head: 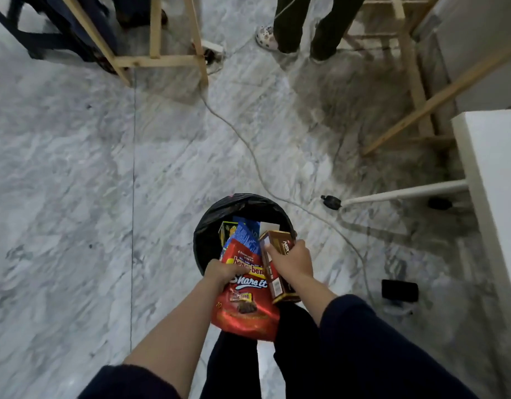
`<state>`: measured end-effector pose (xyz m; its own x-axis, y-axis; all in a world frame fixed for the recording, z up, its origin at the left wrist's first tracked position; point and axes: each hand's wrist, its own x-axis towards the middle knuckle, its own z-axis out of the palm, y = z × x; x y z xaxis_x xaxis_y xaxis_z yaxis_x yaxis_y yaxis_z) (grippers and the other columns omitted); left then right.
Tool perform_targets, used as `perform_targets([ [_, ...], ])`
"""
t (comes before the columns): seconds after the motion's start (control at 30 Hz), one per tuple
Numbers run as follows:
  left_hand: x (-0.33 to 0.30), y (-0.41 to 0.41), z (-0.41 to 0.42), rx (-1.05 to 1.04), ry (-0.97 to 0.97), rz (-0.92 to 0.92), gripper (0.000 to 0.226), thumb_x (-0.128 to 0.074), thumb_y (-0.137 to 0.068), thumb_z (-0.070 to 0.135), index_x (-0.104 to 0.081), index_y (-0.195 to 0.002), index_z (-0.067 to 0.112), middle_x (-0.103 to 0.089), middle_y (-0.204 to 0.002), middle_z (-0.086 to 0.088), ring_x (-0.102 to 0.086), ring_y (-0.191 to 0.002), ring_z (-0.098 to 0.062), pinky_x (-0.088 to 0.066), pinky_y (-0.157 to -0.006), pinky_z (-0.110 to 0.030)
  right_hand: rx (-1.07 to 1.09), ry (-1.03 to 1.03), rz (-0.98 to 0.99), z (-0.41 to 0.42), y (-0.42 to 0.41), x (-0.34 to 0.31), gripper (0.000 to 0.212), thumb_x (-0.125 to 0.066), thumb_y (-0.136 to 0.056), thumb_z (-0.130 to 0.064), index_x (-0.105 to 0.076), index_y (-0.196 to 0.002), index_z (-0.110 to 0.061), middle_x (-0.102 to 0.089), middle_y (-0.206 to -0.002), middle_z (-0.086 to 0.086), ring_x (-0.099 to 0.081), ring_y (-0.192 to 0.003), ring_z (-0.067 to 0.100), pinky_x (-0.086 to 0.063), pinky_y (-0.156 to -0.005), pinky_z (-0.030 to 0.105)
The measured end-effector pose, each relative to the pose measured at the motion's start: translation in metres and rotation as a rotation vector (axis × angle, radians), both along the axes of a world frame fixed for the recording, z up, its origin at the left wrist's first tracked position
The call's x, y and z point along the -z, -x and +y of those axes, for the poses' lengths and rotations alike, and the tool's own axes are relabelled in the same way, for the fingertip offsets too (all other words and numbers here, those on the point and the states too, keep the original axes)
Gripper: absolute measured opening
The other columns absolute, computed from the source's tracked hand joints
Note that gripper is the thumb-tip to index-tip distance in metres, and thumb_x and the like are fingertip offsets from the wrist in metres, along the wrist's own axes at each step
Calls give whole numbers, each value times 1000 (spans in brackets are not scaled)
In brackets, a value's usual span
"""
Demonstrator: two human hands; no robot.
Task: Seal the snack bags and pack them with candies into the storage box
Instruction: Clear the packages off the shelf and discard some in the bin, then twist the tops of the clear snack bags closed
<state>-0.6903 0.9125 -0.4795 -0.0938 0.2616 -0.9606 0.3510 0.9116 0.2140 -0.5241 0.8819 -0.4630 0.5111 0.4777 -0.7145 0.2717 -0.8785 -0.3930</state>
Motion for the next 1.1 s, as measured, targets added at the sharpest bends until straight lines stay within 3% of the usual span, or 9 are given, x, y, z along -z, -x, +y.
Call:
perform_targets([
  [0.1,32,-13,26,8,-31,24,77,-91,-57,26,-53,-114,-8,-68,-102,-21,-68,-79,-31,-57,-71,-41,-57,-23,0,16,0,35,72,-63,-72,-64,-49,-121,-13,-59,-117,8,-59,-108,27,-50,-89,37],
  [0.17,49,-18,42,-18,-106,52,86,-84,-68,31,-40,-129,-11,-59,-121,-21,-63,-101,-31,-52,-85,-40,-92,-54,-2,26,-3,49,75,-58,-78,-62,-46,-129,-10,-55,-127,9,-53,-117,29,-44,-98,40],
  [0.23,57,-18,51,62,-194,117,87,-78,-73,40,-39,-133,-8,-55,-128,-18,-57,-113,-32,-48,-92,-37,-107,-46,24,30,-6,56,75,-52,-83,-61,-41,-135,-8,-49,-137,11,-48,-124,31,-39,-103,42],
  [0.4,42,-13,53,137,-282,139,68,-67,-80,45,-50,-128,-1,-59,-124,-15,-58,-110,-32,-48,-90,-35,-99,-23,73,22,-13,38,68,-45,-90,-56,-37,-140,-10,-48,-139,9,-47,-126,29,-42,-102,39],
  [0.5,12,-16,46,157,-275,127,51,-67,-80,45,-62,-106,1,-66,-104,-12,-62,-82,-22,-43,-72,-28,-68,-30,68,14,-14,7,59,-45,-91,-53,-42,-132,-10,-55,-129,10,-53,-117,29,-45,-94,37],
  [0.57,-13,-19,39,173,-260,96,43,-66,-81,44,-64,-94,3,-67,-96,-12,-59,-72,-18,-42,-68,-28,-35,-43,65,7,-13,-18,56,-45,-91,-53,-44,-128,-12,-57,-124,9,-56,-112,28,-48,-94,40],
  [0.73,-75,-36,23,247,-268,3,49,-63,-84,42,-66,-105,-2,-68,-96,-14,-64,-88,-29,-50,-77,-31,54,-89,18,-10,-8,-86,68,-42,-91,-56,-33,-140,-10,-47,-139,10,-48,-125,29,-41,-98,37],
  [0.97,-152,-87,4,493,-324,-155,57,-60,-87,40,-58,-119,-7,-62,-118,-18,-60,-107,-33,-48,-90,-33,284,-212,-82,-49,-16,-163,72,-43,-90,-56,-28,-144,-10,-39,-148,9,-39,-133,29,-36,-107,39],
  [1.1,-193,-137,-9,670,-393,-246,39,-58,-87,44,-56,-97,6,-58,-86,-5,-58,-80,-23,-48,-77,-30,459,-274,-168,-81,-46,-198,70,-42,-91,-55,-31,-143,-10,-42,-145,10,-43,-130,30,-40,-103,38],
])
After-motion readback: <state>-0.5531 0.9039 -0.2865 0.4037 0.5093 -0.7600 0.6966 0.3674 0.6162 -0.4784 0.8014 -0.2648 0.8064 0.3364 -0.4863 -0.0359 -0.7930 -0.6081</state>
